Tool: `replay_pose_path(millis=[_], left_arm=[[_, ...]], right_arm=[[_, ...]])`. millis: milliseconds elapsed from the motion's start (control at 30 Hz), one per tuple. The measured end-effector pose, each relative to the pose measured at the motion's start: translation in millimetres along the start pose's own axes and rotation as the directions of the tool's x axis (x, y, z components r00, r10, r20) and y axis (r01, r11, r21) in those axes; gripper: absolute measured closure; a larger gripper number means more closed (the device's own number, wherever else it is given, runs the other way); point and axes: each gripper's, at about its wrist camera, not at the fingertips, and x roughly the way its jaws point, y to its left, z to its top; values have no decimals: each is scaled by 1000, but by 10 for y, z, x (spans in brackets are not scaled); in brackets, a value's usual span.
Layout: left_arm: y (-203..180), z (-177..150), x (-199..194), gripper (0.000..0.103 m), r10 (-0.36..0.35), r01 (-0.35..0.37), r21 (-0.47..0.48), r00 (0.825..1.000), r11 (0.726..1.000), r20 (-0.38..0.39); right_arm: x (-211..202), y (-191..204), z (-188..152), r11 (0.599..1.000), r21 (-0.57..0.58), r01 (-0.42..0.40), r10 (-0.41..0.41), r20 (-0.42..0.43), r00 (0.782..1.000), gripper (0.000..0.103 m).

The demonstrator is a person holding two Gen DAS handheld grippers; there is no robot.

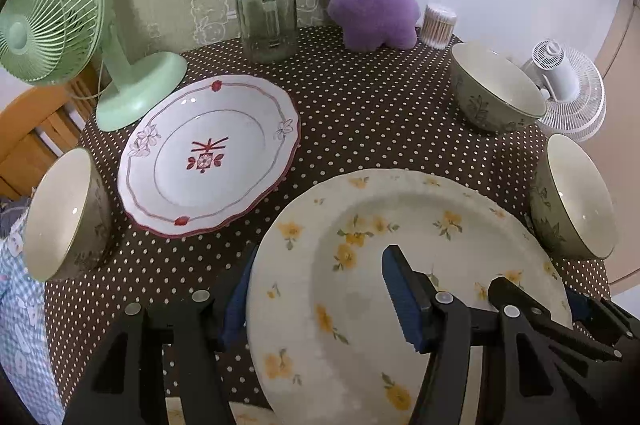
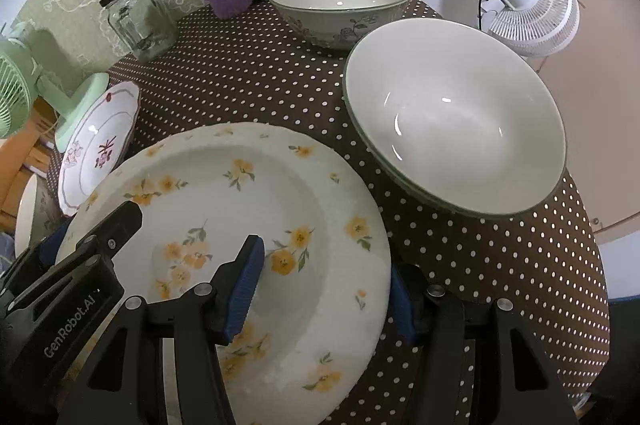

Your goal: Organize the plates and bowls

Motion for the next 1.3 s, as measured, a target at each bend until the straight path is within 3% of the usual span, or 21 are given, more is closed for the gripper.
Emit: replay_pose_path(millis=[567, 1300], left_arm=[[293, -280, -442, 41, 44, -41, -74, 998, 996, 47], [831, -1034, -951, 41, 98, -89, -192, 994, 977, 42]], right_arm=[[-326, 320, -243, 997, -75, -26, 29, 37, 999, 43], [-682, 815, -943, 983, -173, -52, 62, 52, 997, 45]])
